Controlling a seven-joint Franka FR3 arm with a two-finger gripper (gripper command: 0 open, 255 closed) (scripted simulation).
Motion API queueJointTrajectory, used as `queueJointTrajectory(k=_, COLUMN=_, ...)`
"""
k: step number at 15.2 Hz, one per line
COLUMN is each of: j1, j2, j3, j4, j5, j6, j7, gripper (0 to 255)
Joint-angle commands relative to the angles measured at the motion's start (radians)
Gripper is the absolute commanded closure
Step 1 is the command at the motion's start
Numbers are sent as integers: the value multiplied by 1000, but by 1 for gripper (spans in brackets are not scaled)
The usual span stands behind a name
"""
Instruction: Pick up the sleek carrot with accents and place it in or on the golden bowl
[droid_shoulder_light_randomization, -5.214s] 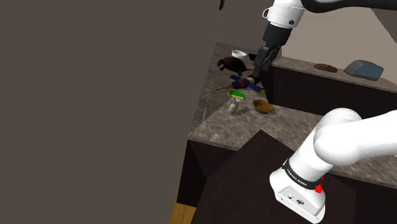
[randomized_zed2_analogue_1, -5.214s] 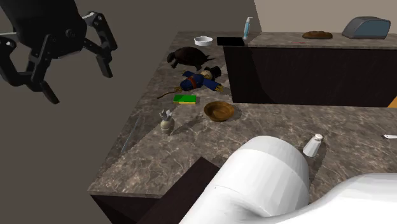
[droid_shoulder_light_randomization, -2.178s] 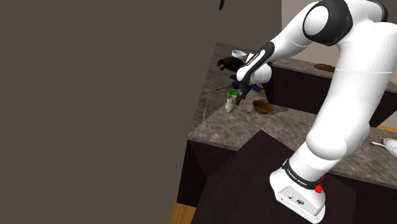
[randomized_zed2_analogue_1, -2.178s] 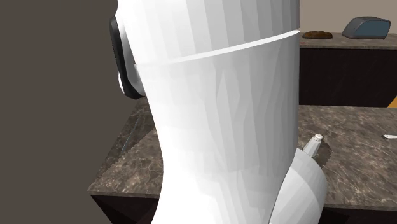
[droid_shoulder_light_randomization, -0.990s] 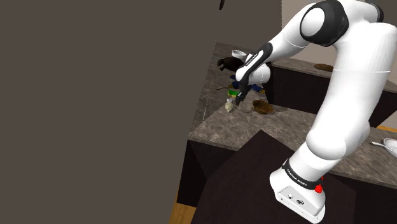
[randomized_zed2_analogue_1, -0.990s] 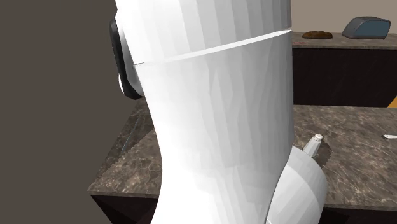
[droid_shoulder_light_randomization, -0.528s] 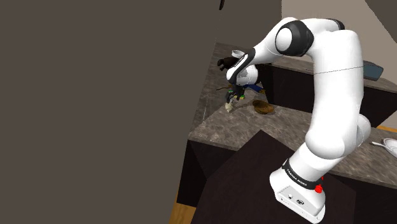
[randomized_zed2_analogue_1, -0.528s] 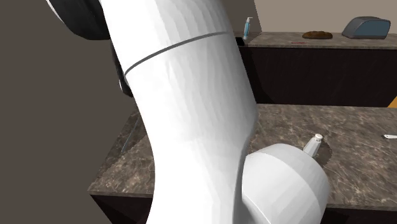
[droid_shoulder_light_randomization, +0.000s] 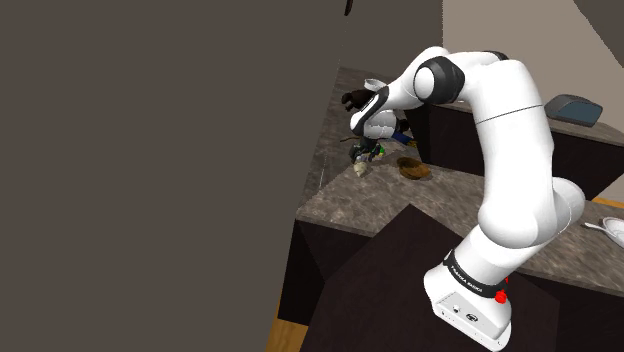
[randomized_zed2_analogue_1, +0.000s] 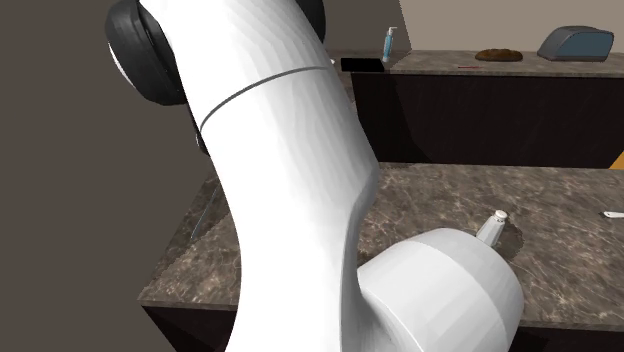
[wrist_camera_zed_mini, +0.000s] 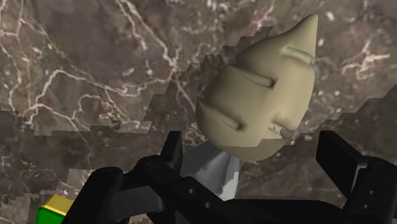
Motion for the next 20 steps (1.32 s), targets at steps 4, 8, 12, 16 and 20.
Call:
queueJointTrajectory(k=4, j1=-12, j2=47, j3=13, j4=28, j5=9, j6=20, j7=-2, gripper=0)
queueJointTrajectory(k=8, j1=-12, j2=47, j3=13, j4=28, j5=9, j6=20, j7=-2, gripper=0)
queueJointTrajectory(k=12, j1=-12, j2=47, j3=13, j4=28, j5=9, j6=20, j7=-2, gripper=255)
queueJointTrajectory(k=16, j1=-11, j2=47, j3=13, j4=28, j5=9, j6=20, j7=-2, gripper=255)
queueJointTrajectory(k=20, j1=-12, j2=47, j3=13, j4=28, j5=9, j6=20, j7=-2, gripper=255)
